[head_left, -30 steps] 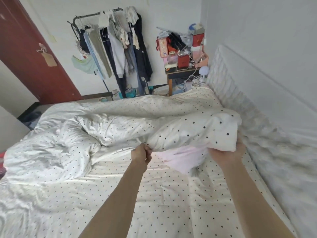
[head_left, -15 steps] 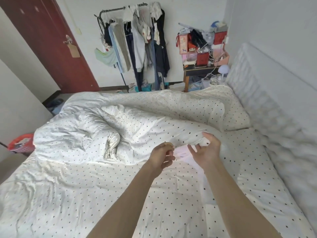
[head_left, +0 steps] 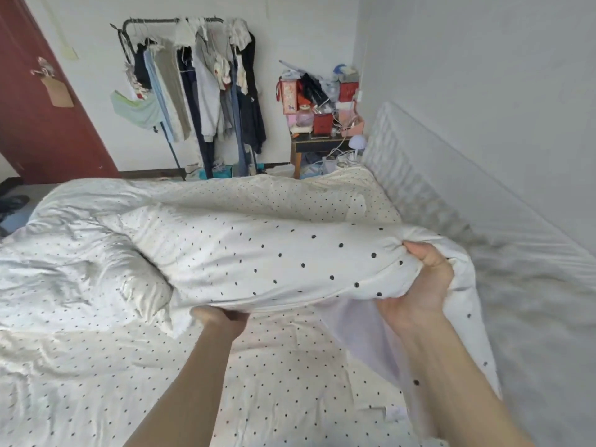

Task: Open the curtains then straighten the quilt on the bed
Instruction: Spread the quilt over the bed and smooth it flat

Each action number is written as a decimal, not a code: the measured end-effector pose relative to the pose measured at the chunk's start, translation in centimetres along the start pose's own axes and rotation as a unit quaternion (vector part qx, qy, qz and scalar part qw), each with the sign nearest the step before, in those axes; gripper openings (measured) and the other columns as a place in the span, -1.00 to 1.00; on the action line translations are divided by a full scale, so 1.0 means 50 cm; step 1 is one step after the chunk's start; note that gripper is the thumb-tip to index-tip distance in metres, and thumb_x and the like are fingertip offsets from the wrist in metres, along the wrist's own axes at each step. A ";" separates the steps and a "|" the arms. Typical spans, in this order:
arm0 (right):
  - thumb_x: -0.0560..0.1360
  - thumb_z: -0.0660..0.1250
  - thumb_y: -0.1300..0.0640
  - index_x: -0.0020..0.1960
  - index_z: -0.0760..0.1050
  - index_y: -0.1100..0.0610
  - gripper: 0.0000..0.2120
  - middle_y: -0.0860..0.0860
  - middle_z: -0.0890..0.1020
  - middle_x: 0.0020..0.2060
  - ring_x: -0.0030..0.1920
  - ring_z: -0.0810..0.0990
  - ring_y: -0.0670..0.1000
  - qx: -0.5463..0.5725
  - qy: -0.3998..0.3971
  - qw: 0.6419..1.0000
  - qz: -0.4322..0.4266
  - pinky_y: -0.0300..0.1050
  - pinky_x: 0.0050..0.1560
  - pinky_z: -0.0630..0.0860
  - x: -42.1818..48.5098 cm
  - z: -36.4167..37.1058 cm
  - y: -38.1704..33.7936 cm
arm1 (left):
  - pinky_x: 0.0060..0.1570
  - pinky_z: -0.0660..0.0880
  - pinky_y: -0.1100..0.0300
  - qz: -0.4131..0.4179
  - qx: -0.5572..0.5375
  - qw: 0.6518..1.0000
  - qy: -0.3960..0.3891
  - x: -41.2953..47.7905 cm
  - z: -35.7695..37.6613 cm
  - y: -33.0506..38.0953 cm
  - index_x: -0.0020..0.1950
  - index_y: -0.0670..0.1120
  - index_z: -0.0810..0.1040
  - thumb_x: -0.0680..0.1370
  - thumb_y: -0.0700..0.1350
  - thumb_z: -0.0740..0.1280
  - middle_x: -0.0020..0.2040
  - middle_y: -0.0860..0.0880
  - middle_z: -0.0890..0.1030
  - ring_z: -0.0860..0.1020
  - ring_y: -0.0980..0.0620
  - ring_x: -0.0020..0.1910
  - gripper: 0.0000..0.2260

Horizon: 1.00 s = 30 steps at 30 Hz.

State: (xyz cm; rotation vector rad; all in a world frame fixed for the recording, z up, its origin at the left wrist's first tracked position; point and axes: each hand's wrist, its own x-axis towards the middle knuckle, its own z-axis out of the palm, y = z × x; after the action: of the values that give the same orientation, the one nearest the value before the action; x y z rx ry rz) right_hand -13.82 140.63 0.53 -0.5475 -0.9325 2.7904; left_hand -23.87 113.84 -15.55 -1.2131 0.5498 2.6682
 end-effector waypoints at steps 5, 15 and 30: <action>0.54 0.13 0.08 -0.16 0.47 0.07 -0.81 -0.08 0.64 -0.35 -0.32 0.67 -0.07 -0.004 0.078 0.994 -0.074 -0.26 -0.26 0.56 0.012 -0.093 -0.133 | -0.39 0.51 0.15 0.103 0.222 0.964 0.107 -0.015 0.010 0.005 0.21 -0.01 0.58 0.49 0.06 0.38 -0.19 0.03 0.58 0.54 0.03 -0.26 -0.67; 0.27 0.50 -0.36 0.54 0.22 0.10 0.02 0.08 0.42 0.42 0.36 0.45 0.17 -0.364 0.129 0.905 0.178 0.18 0.38 0.37 0.160 -0.312 0.134 | -0.14 0.52 0.08 0.246 0.730 0.620 0.149 -0.169 -0.167 -0.210 -0.02 -0.19 0.57 0.52 0.14 0.27 -0.09 -0.13 0.66 0.61 -0.11 -0.10 -0.62; 0.53 0.21 -0.01 0.05 0.57 0.04 -0.77 -0.04 0.64 0.01 -0.01 0.60 0.01 -0.815 -0.189 0.522 0.167 -0.11 -0.10 0.46 -0.049 -0.390 0.347 | 0.01 0.52 0.08 0.075 0.858 0.506 0.051 -0.186 -0.386 -0.181 0.31 0.06 0.41 0.57 0.03 0.17 0.15 -0.02 0.61 0.59 -0.05 0.04 -0.68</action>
State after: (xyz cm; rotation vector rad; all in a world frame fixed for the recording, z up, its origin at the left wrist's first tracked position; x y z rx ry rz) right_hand -4.49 136.94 -23.69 -0.1290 -3.6294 1.1190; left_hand -1.72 114.68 -22.57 -0.4436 2.3560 0.7364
